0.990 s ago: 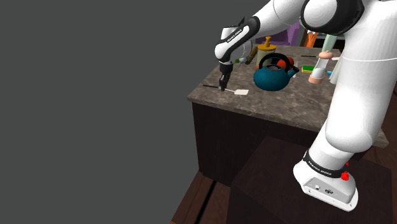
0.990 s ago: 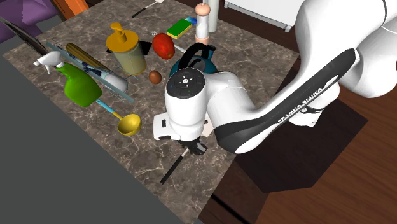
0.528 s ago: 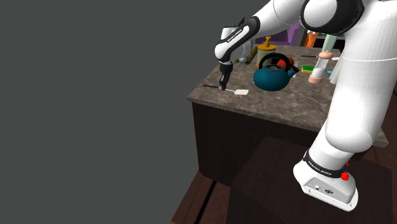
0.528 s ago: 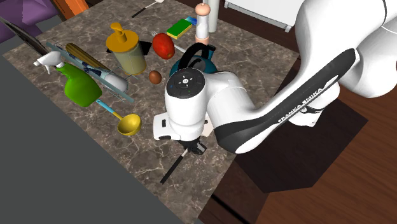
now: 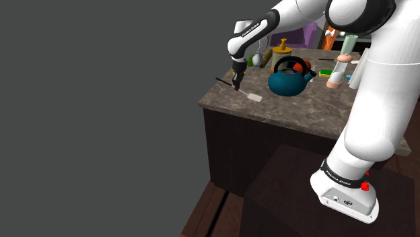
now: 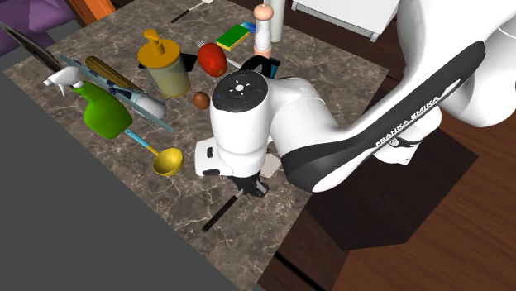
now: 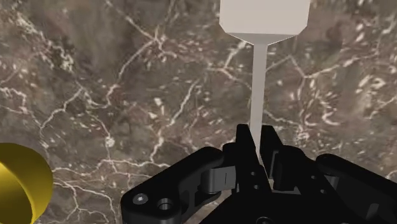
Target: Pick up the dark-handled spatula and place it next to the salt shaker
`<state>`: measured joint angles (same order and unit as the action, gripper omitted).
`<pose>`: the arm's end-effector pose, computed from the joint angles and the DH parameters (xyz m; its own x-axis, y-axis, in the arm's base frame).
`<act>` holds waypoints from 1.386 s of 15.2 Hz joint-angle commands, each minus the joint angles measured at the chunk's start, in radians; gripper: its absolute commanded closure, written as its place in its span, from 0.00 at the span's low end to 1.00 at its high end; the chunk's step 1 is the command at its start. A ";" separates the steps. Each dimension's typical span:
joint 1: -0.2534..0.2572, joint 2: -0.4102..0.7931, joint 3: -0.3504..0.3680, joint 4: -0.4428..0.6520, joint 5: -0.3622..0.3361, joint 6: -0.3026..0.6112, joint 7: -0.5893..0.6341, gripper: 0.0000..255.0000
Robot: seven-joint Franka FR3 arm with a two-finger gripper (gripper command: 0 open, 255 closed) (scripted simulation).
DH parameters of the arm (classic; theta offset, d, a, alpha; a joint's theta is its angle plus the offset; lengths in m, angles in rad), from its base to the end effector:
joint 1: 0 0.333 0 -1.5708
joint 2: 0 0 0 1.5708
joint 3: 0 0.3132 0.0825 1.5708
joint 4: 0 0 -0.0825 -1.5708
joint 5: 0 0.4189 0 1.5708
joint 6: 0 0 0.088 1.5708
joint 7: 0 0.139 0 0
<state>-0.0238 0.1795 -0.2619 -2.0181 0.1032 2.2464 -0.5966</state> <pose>0.5966 -0.1677 0.3167 0.9658 0.2506 0.0667 0.2512 -0.9679 -0.0003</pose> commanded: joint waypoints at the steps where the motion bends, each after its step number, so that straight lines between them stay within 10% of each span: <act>1: 0.001 -0.010 -0.001 0.012 -0.005 -0.022 0.003 1.00; 21: 0.005 -0.097 -0.007 0.179 -0.042 -0.272 0.035 1.00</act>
<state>-0.0181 0.0834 -0.2679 -1.8494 0.0618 1.9864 -0.5617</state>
